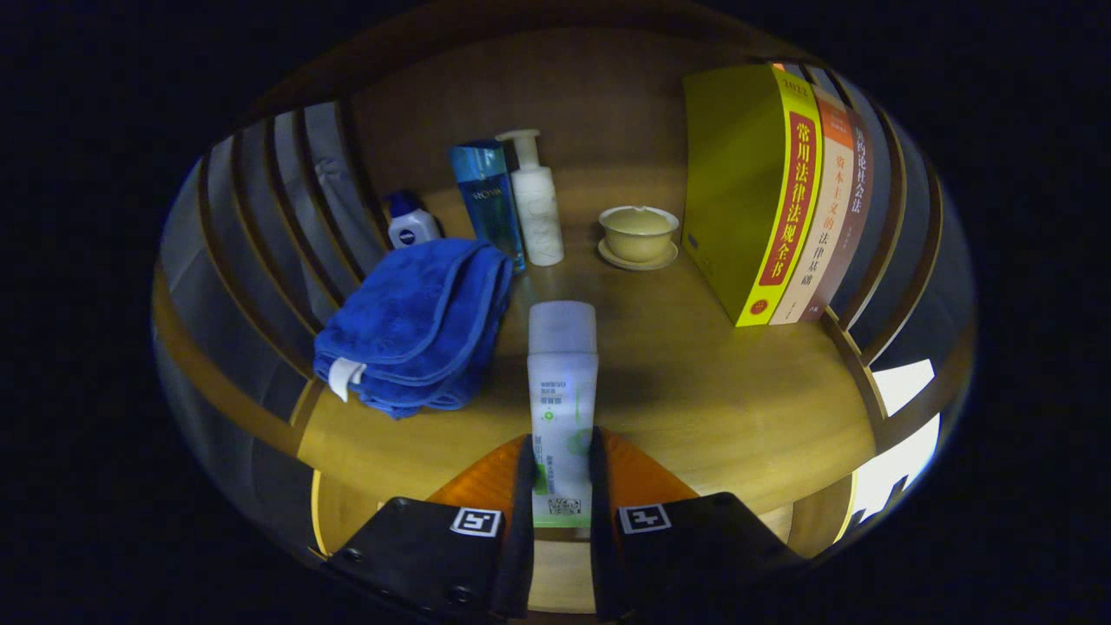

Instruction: Pull open the drawer, take out the items inside it, and place them on the countertop above the cabinet.

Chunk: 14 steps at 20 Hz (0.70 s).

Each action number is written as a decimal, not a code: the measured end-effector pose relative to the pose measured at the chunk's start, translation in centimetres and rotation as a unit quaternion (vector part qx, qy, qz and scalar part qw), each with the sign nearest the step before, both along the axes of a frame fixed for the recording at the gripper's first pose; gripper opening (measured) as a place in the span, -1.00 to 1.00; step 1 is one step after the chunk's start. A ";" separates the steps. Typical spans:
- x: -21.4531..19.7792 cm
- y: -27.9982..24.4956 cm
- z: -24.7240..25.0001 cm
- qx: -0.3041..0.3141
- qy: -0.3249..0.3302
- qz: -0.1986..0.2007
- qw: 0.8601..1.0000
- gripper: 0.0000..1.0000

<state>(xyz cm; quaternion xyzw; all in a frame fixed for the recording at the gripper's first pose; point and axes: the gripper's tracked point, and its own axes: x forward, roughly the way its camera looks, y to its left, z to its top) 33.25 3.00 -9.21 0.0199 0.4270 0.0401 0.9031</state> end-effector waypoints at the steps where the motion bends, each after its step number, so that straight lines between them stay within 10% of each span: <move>1: 0.1 -0.3 -0.2 -0.004 0.003 -0.005 1.000 -0.26; 14: 0.1 -0.8 -0.9 0.002 -0.004 -0.028 1.000 0.60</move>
